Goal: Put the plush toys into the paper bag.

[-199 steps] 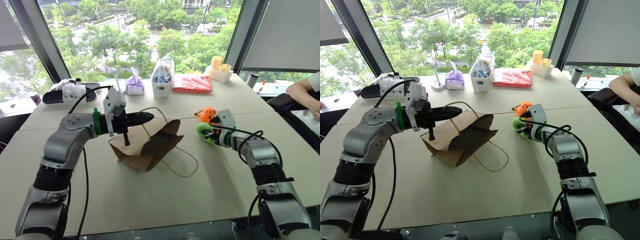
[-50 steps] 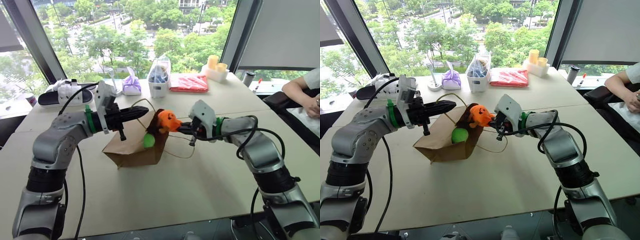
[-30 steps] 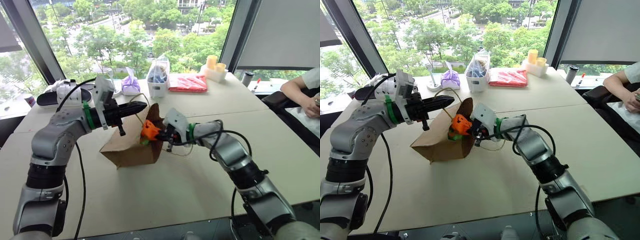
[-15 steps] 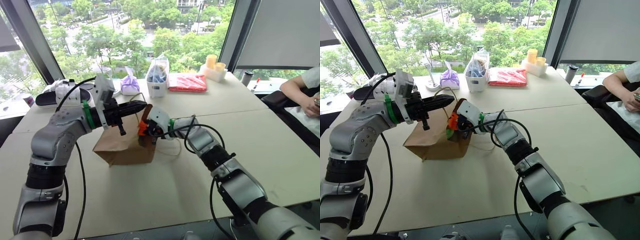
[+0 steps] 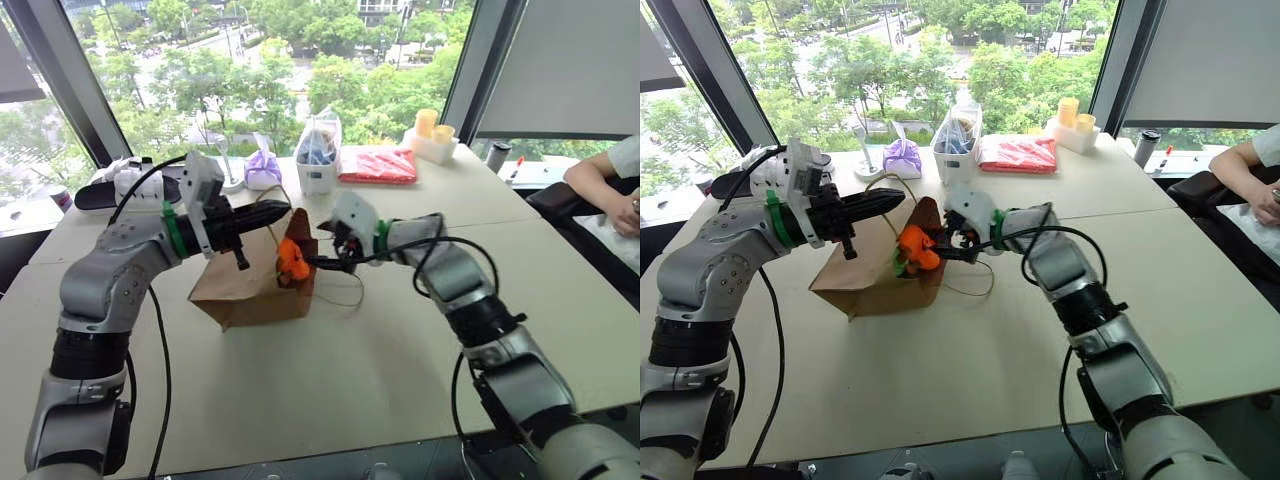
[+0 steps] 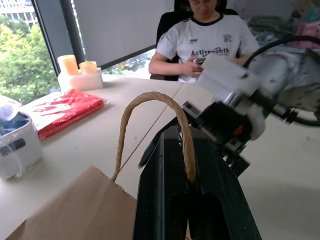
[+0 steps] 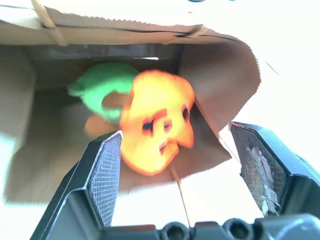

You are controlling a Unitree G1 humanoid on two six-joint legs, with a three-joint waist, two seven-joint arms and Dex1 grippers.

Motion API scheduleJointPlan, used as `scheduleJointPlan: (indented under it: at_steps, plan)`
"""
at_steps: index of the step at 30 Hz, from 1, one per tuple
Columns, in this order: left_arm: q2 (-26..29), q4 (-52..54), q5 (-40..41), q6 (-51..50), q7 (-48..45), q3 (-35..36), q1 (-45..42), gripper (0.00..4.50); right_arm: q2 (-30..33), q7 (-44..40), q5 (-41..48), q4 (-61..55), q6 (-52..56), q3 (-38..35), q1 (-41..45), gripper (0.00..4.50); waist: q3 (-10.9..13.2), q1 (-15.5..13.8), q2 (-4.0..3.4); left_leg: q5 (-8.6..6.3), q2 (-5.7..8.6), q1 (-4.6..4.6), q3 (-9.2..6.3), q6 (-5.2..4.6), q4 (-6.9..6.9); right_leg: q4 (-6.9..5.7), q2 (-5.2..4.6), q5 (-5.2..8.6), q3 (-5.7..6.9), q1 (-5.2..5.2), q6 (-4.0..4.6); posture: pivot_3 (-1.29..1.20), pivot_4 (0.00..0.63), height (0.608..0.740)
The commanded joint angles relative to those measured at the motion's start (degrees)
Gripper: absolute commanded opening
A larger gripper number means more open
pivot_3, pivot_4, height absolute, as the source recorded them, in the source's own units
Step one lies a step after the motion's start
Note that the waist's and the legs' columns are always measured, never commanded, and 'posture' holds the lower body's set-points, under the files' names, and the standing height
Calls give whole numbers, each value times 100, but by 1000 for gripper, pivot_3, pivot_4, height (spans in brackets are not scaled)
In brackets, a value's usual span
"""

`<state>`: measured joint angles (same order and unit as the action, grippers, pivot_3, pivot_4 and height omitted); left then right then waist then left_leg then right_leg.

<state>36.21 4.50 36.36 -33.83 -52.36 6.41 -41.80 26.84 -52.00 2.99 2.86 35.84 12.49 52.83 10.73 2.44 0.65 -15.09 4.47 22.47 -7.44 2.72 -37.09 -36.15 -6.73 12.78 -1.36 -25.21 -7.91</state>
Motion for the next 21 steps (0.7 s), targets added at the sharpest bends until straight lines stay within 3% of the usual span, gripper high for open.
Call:
scheduleJointPlan:
  at_steps: [1,10,21]
  plan:
    - [99,13,-39,202,-13,226,-54,0,443,100,246,-722,577,-618,-190,3665,0,-9,0,-2,0,0,1,-4,-1,2,0,0,0,2,0,0,150,740]
    - [202,-262,-112,381,-32,343,-216,0,257,756,591,-735,1195,-952,-1356,3665,-1,8,2,-8,-5,-3,28,-15,-1,0,1,0,-1,3,0,0,150,740]
    - [290,-105,-45,361,60,415,-123,0,-766,1585,935,-29,1437,-1066,-1477,3665,-1,2,3,-6,-5,-3,28,-10,-3,-1,0,0,-2,4,0,0,150,740]
